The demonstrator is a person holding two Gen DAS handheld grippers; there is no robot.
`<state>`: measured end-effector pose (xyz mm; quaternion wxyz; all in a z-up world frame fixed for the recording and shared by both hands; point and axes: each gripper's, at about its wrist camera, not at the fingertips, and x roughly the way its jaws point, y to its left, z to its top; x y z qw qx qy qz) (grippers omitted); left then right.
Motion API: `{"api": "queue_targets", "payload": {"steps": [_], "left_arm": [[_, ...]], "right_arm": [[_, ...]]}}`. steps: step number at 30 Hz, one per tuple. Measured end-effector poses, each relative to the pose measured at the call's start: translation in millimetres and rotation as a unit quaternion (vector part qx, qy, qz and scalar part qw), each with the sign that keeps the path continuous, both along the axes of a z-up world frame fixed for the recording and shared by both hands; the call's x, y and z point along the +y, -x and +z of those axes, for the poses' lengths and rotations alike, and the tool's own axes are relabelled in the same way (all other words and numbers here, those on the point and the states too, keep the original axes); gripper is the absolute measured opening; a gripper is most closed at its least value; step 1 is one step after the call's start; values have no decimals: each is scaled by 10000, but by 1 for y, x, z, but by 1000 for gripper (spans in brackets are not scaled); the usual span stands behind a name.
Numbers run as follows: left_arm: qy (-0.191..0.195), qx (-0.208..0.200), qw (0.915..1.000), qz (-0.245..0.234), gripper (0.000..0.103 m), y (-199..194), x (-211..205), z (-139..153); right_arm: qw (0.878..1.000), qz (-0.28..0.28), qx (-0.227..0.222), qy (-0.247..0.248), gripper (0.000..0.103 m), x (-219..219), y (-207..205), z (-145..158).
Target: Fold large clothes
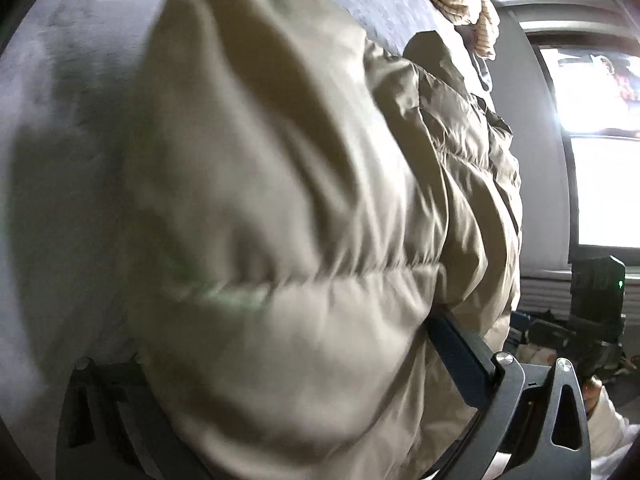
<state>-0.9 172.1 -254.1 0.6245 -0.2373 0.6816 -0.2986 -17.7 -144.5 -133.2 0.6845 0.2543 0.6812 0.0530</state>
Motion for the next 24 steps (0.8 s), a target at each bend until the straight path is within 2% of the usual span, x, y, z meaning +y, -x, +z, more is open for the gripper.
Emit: {"api": "queue_targets", "payload": {"steps": [3,4,5,6,8,12,15,19,20,21,22,23,24], "left_arm": [[33,-13,9998,-188,103,1,-7,2],[40,-20,9997,-243,98,1,-11,2],[76,-47,9994,-341,73,3,-13,5],[201,-10,9990,-395,54,3,-15,7],[453,20,9982,-390,37,5,-13,14],[398,-214,9980,-437,28,9,-15,39],[486,-277,9978,-349,28,13,-15,58],[672,-237,9974,-143,28,14,-21,82],[683,-237,9974,-80,28,16,-23,88],[646,-266,9976,-19,28,17,-26,96],[592,-300,9978,27,28,19,-29,103],[520,-332,9981,84,28,21,-33,112],[457,-345,9982,161,28,24,-39,121]], "right_arm": [[10000,9,24,53,95,3,-3,-2],[10000,10,28,64,95,4,-4,-2],[10000,14,35,78,95,5,-5,-2],[9999,16,43,91,95,7,-5,-2],[9999,19,46,95,95,7,-7,-2],[9999,57,59,73,95,7,-12,1],[9999,141,-19,46,95,0,-11,7],[9983,129,-368,422,93,-18,-12,22],[9974,68,-517,491,80,-26,-14,25],[9969,44,-608,498,45,-31,-16,27],[9966,38,-648,504,28,-36,-18,25],[9966,44,-651,503,17,-41,-22,22],[9965,63,-693,457,17,-46,-26,17]]}}
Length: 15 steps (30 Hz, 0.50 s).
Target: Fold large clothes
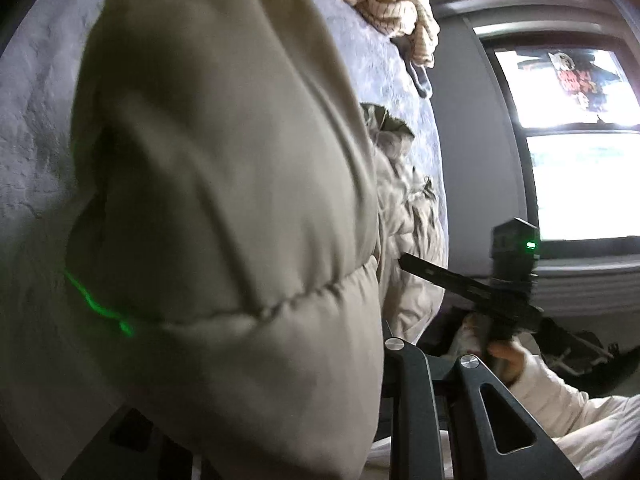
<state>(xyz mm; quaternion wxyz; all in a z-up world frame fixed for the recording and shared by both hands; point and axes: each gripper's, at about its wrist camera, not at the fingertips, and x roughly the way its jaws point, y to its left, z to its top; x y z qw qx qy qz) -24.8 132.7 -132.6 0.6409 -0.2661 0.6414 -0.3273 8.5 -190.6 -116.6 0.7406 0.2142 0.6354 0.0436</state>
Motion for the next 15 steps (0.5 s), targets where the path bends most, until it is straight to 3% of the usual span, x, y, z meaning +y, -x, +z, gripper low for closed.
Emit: {"api": "queue_targets", "payload": {"steps": [8,15], "left_arm": [[-448,-136,9988,132,28,16,-77,74],[-1083,-155,9940,-86,28,12,-170,103]], "right_arm": [[9985,332,-294,-333,14,-17,-41,-39],[9961,185,-150,-846,4,-30,-62,-74]]}}
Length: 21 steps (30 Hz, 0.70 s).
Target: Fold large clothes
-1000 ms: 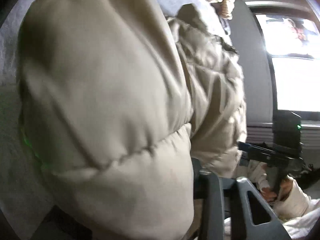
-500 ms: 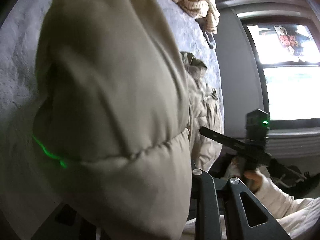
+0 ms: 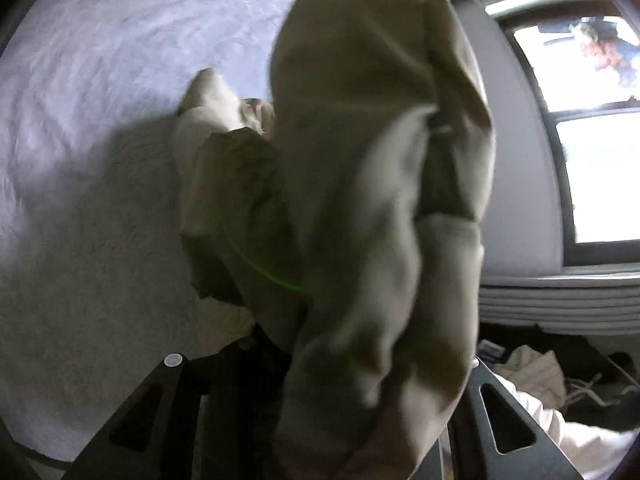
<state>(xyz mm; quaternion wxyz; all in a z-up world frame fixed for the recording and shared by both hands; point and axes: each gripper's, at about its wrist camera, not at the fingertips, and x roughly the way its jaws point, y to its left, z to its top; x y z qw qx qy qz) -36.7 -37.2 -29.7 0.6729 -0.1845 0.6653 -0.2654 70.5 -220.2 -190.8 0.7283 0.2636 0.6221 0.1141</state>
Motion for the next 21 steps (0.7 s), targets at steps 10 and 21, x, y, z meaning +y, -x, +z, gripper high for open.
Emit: {"api": "queue_targets", "payload": {"steps": [10,21], "left_arm": [[200,311,9978,-543,75,-14,-92,-4],[924,589,9809,-1606,76,-16,-189,-73]], "right_arm": [[9963,-501,-78,-688,7,-69,36,24],[9821,-1747,-161,-678,8,-158,150,57]]}}
